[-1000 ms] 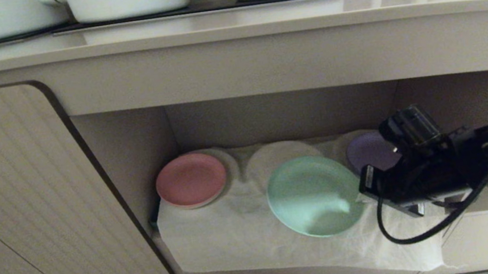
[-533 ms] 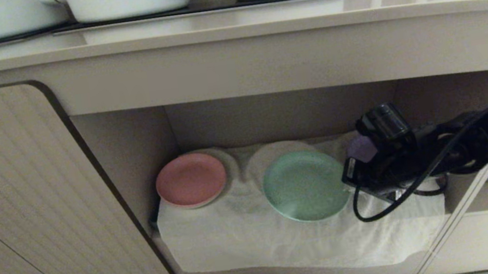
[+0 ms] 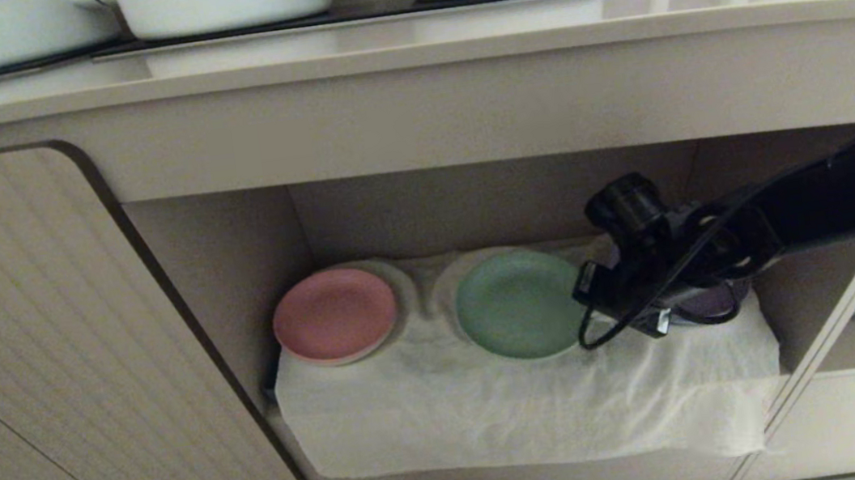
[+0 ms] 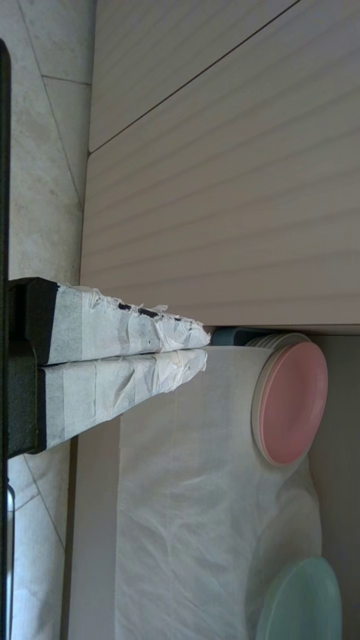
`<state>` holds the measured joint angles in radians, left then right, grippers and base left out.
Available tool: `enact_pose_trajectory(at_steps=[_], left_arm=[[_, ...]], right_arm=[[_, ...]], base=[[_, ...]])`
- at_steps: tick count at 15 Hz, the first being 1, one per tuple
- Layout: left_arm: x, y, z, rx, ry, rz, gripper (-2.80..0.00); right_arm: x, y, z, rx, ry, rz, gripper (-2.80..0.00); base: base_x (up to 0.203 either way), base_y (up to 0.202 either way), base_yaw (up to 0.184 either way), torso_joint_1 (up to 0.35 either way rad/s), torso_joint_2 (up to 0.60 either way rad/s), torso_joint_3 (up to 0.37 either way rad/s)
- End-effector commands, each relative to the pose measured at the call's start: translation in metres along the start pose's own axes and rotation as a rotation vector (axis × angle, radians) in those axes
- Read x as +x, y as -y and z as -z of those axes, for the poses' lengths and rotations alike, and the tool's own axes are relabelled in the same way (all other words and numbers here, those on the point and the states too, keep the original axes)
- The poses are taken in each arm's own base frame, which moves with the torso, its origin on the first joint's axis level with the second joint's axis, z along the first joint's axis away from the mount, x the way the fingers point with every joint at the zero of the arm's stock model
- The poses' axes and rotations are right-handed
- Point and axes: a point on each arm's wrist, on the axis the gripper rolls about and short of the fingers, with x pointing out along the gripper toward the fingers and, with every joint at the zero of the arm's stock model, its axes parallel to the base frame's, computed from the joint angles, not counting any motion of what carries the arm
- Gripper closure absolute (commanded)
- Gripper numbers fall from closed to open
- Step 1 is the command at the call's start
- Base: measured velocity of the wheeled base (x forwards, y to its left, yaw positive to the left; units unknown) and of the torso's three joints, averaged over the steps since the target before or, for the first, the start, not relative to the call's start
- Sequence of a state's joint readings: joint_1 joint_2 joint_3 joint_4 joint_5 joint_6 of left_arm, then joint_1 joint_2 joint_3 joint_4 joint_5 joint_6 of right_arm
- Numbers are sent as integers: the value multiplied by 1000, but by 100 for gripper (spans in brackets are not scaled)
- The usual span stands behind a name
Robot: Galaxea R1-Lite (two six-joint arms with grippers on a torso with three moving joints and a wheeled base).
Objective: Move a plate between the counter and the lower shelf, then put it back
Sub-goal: Put the plate in the cupboard
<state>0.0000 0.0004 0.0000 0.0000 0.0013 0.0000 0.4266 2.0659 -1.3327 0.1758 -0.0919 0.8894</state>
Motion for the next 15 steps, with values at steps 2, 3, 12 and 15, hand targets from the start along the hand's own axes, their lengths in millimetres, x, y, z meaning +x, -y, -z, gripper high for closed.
enact_pose_trajectory(at_steps=[2, 3, 12, 15], left_arm=[[0, 0, 0, 0, 0, 0, 0], [0, 0, 0, -1, 0, 0, 0], [0, 0, 0, 0, 0, 0, 0], [0, 0, 0, 0, 0, 0, 0]], right_arm=[[16, -4, -2, 10, -1, 18, 0], [20, -6, -2, 13, 1, 19, 0], [50, -23, -13, 19, 22, 32, 0], [59, -21, -10, 15, 26, 56, 0]], base=[[0, 0, 0, 0, 0, 0], [0, 0, 0, 0, 0, 0], [0, 0, 0, 0, 0, 0], [0, 0, 0, 0, 0, 0]])
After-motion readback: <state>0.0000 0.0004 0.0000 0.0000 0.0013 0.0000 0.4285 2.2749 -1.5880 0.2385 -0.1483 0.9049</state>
